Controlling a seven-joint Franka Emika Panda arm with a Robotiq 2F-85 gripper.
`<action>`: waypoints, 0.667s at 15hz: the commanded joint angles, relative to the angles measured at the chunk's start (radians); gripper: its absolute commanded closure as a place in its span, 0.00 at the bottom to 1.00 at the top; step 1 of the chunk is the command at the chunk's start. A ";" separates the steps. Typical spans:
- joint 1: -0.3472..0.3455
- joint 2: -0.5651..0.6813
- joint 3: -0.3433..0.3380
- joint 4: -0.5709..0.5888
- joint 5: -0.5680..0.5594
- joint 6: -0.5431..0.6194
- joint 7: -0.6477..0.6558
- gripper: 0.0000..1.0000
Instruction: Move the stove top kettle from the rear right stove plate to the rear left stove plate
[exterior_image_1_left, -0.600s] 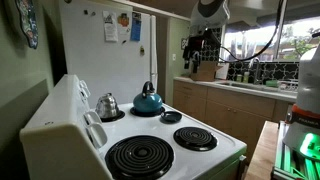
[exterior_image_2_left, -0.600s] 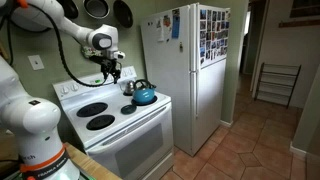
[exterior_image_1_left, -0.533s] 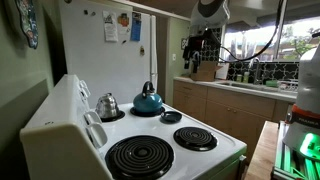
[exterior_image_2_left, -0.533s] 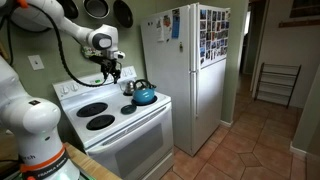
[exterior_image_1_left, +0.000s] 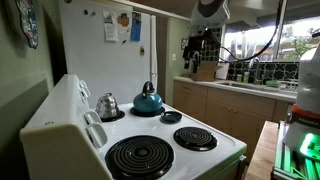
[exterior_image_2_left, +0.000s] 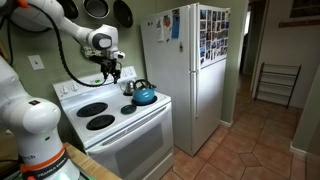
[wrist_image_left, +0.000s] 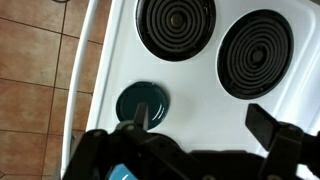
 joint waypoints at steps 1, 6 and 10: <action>-0.018 0.000 0.017 0.002 0.005 -0.003 -0.004 0.00; -0.018 0.000 0.017 0.002 0.005 -0.003 -0.004 0.00; -0.018 0.030 0.028 0.033 -0.010 -0.005 0.024 0.00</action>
